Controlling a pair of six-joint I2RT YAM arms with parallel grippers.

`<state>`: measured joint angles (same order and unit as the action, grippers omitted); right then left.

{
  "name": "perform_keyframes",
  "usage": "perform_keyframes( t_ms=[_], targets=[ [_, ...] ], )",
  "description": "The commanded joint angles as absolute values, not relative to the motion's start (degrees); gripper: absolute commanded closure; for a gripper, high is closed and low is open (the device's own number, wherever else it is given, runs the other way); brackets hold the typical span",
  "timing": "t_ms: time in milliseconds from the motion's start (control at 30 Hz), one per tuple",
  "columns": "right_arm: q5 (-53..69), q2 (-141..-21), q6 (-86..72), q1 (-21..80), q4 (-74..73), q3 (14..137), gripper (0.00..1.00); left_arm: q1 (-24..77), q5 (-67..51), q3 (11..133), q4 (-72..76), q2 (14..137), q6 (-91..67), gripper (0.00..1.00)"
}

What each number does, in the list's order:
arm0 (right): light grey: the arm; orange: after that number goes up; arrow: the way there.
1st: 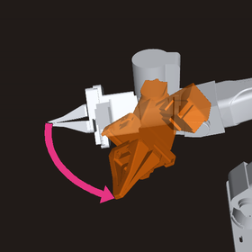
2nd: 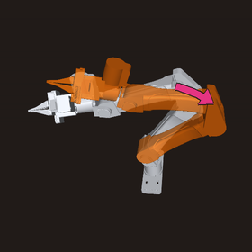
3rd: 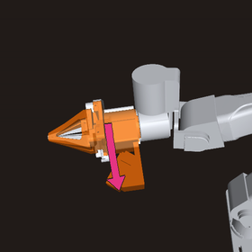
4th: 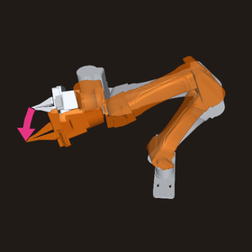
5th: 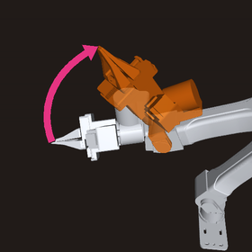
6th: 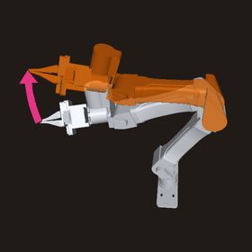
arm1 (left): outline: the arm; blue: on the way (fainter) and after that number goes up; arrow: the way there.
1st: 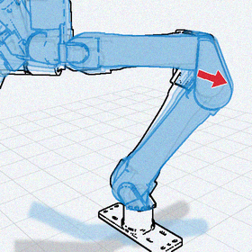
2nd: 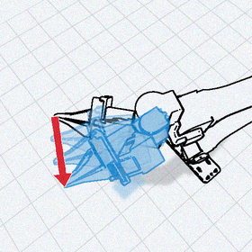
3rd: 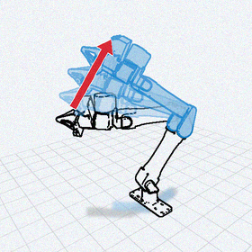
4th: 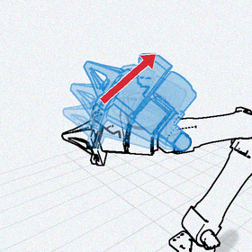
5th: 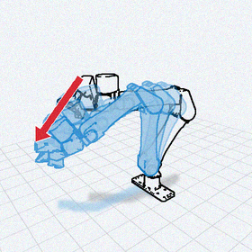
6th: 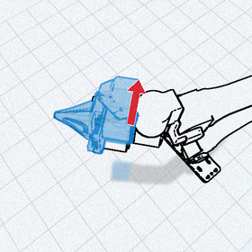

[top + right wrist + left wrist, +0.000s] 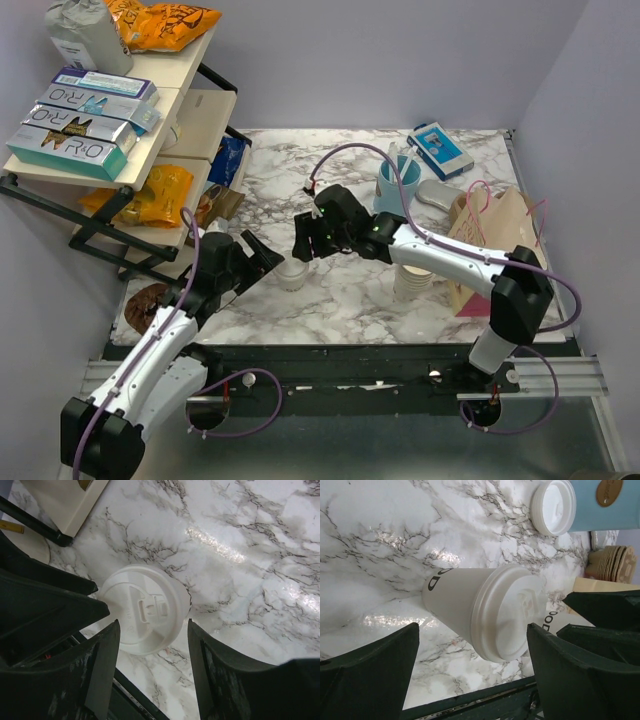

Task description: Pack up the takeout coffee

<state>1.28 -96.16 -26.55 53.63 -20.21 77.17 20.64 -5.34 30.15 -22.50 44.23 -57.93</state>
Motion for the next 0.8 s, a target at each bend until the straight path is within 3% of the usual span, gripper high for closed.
perform_keyframes(
  t_ms=[0,367,767],
  targets=[
    [5.7,-98.8,-28.7,53.7,-18.3,78.0,0.39,19.8,-9.5,29.0,-16.8,45.2,-59.5,0.09],
    [10.0,-100.8,-28.5,53.8,-18.9,79.5,0.41,19.7,-12.0,26.5,-12.4,45.6,-60.6,0.17],
    [10.4,-99.1,-27.2,54.2,-17.7,79.3,0.46,19.7,-11.5,26.3,-12.7,46.2,-60.3,0.46]
  ],
)
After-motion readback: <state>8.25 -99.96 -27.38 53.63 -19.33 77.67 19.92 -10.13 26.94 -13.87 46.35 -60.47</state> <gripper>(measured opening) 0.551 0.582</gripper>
